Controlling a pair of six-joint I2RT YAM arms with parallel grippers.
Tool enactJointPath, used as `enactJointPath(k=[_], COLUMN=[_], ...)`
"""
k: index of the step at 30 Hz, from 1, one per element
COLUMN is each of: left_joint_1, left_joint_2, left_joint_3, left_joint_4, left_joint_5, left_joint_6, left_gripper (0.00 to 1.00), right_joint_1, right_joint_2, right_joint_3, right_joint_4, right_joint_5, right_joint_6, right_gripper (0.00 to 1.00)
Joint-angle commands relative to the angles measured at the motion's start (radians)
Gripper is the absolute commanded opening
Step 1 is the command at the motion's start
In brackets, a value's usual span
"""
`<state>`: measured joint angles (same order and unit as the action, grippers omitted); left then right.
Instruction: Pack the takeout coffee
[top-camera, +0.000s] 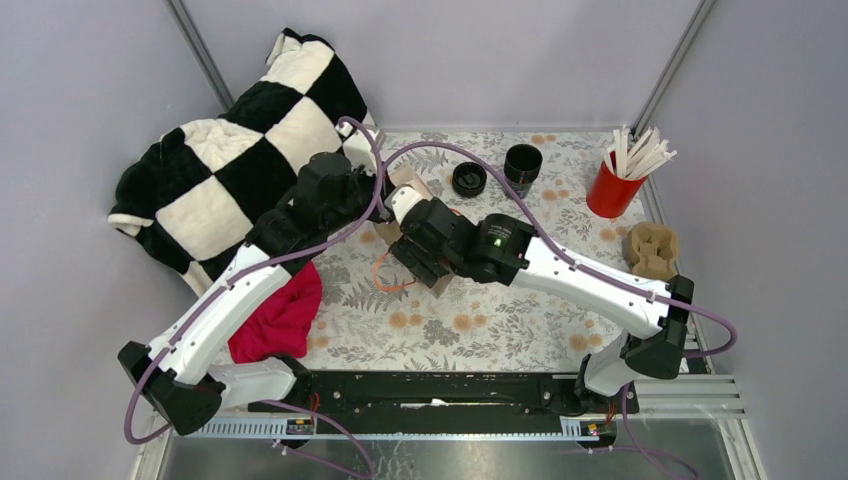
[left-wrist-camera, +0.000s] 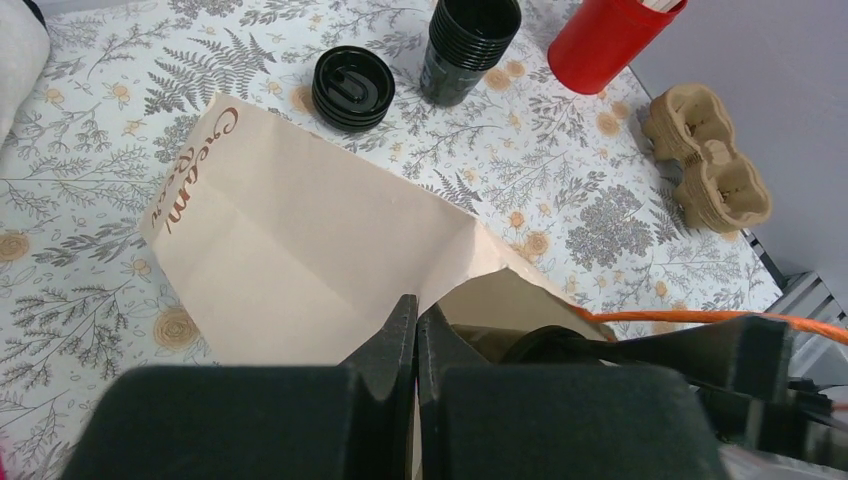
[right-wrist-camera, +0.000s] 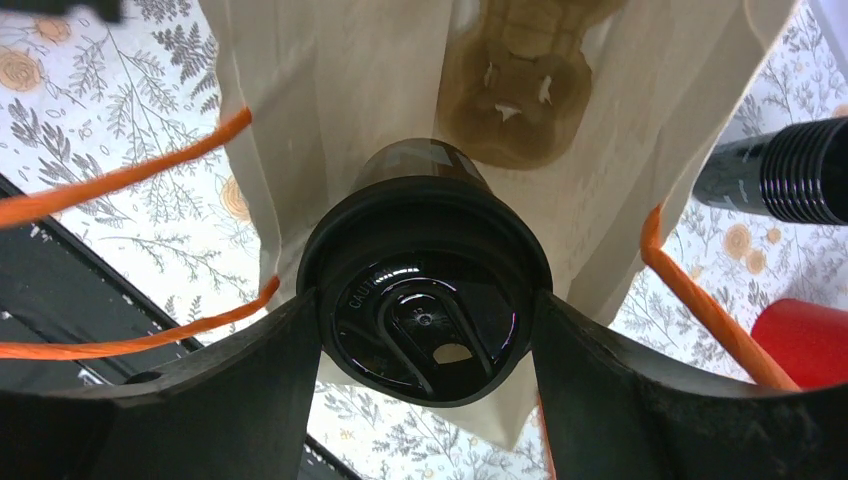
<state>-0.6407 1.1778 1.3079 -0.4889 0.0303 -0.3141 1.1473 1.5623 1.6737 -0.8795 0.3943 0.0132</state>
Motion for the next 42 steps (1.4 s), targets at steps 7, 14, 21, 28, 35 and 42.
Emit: enactJointPath(k=[7,14,21,28,35,42], left_joint_1=[-0.004,-0.005,-0.005,-0.005,-0.008,-0.014], left_joint_2=[-0.087,-0.093,-0.1,-0.092,-0.086,-0.098], left_joint_3=[-0.036,-0.032,-0.03,0.002,-0.004,-0.019], left_joint_4=[0.046,0.035,0.012,-0.015,-0.015,-0.018], left_joint_5=[0.024,0.032,0.04,0.036,0.058,0.059], left_joint_6=[-0.018,-0.005,0.024,0.061,0.039,0.032], left_gripper=[0.0,0.0,0.0,0.0,0.0,0.0], right_joint_1=[0.023,0.022,-0.013,-0.075,-0.108,-0.117], right_joint_2=[-0.062,-0.117,-0.168,-0.182,-0.176,-0.139], right_joint_3=[-0.177,-0.359,-0.493,-0.551,-0.57,-0.584], right_joint_4=[0.323,0.507,0.654,0.677,0.739,0.813], right_joint_5=[0.203,0.198,0.067,-0.06,-0.033,0.015], right_joint_6=[-0.009,-0.125,-0.16,-0.152,-0.184,-0.194], right_gripper=[0.33,0.29,0.27,0.28,0.28,0.28])
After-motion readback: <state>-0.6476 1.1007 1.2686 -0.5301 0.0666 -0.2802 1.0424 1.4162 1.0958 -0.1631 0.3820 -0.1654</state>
